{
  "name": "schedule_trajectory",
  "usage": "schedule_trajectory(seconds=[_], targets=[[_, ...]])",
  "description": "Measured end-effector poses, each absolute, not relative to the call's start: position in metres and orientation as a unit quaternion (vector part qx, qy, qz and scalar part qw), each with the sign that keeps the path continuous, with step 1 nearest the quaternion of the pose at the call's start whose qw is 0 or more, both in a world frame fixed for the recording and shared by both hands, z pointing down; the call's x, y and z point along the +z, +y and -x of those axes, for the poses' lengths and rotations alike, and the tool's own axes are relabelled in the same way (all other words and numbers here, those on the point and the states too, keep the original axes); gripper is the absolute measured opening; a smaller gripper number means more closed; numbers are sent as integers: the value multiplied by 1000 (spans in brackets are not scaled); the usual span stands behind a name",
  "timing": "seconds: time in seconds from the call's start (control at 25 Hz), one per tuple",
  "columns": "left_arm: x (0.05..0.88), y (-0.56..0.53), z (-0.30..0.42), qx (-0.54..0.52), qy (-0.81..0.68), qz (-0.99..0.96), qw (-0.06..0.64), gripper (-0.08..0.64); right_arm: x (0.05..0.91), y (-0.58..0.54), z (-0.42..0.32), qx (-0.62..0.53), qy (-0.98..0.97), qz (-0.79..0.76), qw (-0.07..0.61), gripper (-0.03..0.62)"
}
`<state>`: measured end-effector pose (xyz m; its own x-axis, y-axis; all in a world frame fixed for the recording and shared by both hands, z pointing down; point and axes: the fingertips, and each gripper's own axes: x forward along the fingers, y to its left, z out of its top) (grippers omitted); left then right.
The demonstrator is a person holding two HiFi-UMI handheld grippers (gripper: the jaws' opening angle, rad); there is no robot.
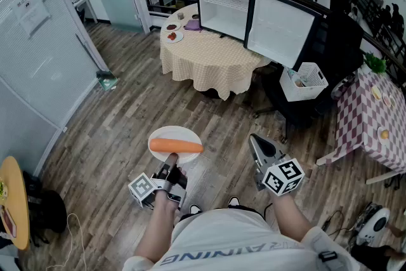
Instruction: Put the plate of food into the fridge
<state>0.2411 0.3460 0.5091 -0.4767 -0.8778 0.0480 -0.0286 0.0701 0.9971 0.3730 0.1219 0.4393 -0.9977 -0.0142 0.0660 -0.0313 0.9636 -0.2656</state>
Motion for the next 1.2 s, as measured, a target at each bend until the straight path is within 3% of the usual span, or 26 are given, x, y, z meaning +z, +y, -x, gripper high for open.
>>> schedule_trajectory(seconds=[0.76, 1.2], targets=[[509, 361, -228, -578, -623, -371, 376, 29, 438, 142, -360, 154, -988, -12, 21, 23], [527, 438, -189, -585, -636, -351, 360, 29, 456, 203, -310, 170, -985, -10, 37, 23]])
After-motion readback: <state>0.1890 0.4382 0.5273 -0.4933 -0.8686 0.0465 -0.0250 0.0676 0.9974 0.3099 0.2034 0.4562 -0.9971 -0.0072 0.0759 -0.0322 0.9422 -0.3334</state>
